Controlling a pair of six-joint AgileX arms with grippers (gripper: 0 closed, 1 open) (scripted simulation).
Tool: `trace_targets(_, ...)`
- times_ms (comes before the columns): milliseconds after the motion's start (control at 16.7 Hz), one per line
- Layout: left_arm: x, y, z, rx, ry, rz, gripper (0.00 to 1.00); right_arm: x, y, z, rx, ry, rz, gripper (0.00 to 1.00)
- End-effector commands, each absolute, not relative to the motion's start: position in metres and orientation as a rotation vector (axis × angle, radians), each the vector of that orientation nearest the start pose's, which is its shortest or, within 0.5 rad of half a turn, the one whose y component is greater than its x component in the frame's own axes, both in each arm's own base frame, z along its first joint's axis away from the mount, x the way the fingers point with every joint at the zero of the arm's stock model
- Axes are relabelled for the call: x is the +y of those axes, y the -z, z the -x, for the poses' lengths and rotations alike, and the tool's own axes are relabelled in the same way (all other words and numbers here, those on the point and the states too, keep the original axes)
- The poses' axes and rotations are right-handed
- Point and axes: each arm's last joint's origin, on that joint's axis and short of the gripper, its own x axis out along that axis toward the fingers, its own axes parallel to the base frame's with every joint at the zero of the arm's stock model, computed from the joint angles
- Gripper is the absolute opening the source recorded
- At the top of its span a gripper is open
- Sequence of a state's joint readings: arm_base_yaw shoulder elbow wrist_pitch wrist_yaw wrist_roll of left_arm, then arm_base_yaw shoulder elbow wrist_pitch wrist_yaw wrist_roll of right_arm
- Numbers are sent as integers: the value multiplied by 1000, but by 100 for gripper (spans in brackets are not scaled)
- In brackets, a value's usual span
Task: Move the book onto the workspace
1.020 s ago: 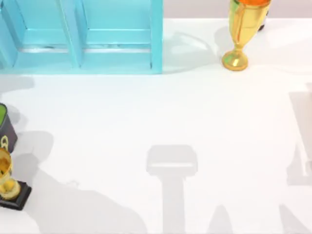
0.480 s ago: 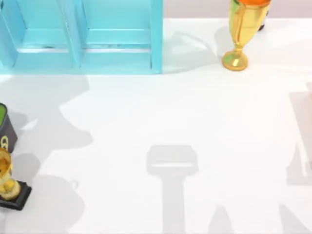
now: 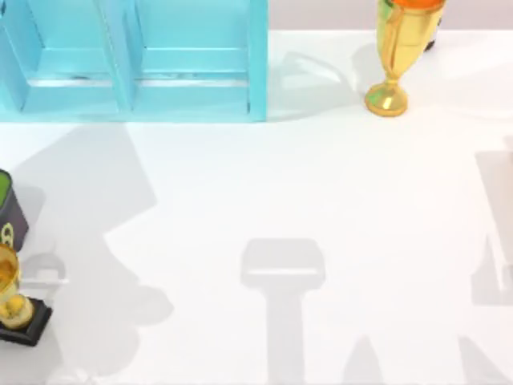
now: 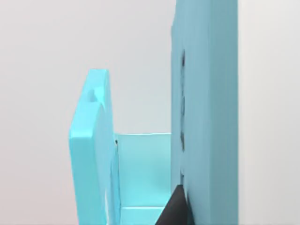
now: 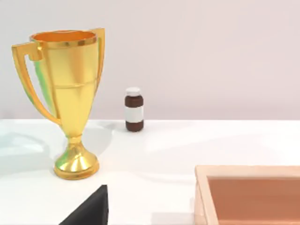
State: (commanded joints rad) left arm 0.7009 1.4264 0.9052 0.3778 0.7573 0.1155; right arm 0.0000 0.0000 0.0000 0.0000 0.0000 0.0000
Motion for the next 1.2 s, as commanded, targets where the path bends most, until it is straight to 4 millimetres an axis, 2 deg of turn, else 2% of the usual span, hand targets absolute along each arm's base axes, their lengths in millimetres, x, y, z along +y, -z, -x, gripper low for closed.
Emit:
trace_targets(360, 186, -274, -263, 112, 59, 26, 0, -1, -160, -106, 0, 0, 0, 100)
trace_targets(480, 173, -269, -273, 145, 77, 109, 0, -1, -160, -106, 0, 0, 0, 100)
trace_targets(600, 151, -265, -287, 187, 101, 216, 0, -1, -160, -106, 0, 0, 0, 100)
trace_targets(840, 85, -266, -318, 274, 146, 463, 0, -1, -160, -106, 0, 0, 0, 100)
trace_targets(1020, 18, -275, -333, 326, 170, 657, 0, -1, -160, -106, 0, 0, 0, 100)
trace_targets(1200, -57, -289, -335, 369, 181, 862, 0, -1, -160, -106, 0, 0, 0, 100)
